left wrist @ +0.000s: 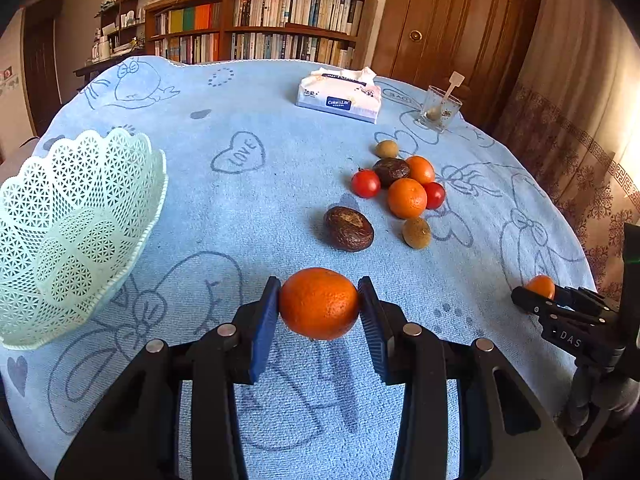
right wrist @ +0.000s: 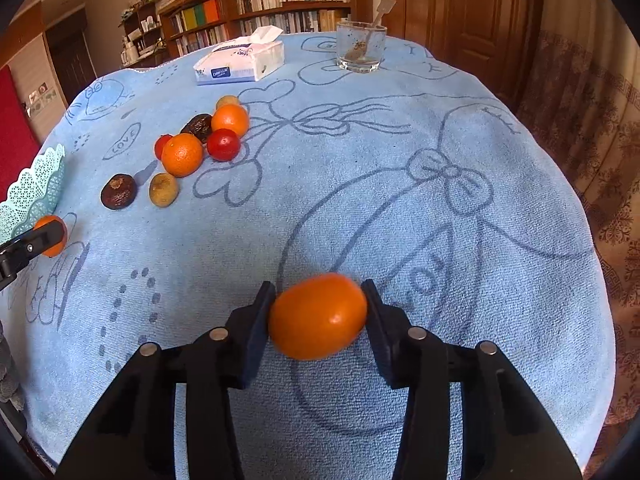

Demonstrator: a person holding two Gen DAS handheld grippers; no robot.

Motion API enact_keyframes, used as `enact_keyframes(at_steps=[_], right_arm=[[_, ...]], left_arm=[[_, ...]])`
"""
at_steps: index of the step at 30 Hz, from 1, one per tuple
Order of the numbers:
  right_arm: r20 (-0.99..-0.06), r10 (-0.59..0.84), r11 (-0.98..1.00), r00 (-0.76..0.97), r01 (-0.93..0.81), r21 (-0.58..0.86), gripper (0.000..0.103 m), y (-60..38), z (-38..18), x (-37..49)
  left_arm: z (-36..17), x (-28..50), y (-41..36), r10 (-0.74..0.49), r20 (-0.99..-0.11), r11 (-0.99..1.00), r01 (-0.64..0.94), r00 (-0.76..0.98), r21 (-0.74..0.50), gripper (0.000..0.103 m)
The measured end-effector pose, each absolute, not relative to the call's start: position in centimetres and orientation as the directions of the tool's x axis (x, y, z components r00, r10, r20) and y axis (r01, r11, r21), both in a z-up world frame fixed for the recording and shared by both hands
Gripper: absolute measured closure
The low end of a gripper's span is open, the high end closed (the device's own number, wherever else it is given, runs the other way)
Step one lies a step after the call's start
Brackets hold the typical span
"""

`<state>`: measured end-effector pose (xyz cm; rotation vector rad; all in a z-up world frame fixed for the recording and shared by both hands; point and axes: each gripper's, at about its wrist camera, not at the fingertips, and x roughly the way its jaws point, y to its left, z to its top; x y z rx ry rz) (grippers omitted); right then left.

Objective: Organize fruits
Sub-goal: 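Carry the tangerine into the lattice basket with the left gripper and release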

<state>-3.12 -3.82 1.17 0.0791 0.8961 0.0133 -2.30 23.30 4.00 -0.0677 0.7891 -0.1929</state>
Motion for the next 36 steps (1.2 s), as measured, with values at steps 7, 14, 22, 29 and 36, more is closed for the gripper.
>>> enact_keyframes(at_steps=[7, 14, 22, 29, 36], right_arm=[[-0.768, 0.055, 0.994, 0.638, 0.034, 0.099, 0.060, -3.6, 2.0, -4.2], [-0.741, 0.085, 0.992, 0.666, 0.012, 0.125, 0.060, -2.3, 3.6, -5.1], [-0.729, 0.129, 0.988, 0.672, -0.024, 0.152, 0.060, 0.3, 4.4, -5.2], [-0.719, 0.182, 0.982, 0.671, -0.092, 0.163, 0.060, 4.3, 5.4, -4.8], [-0.687, 0.288, 0.956, 0.667, -0.241, 0.167, 0.060, 10.8, 7.7, -3.7]], left_arm=[[5.8, -2.6, 26.2, -0.157, -0.661, 0.987, 0.086, 0.734, -0.139, 0.062], [8.2, -2.6, 31.0, -0.073, -0.615, 0.992, -0.008, 0.785, -0.127, 0.062], [9.1, -2.3, 37.0, 0.027, -0.603, 0.985, -0.125, 0.797, -0.122, 0.062], [10.3, -3.3, 40.2, 0.059, -0.563, 0.972, -0.176, 0.824, -0.156, 0.013], [13.2, -5.3, 42.4, 0.070, -0.491, 0.963, -0.187, 0.868, -0.194, 0.005]])
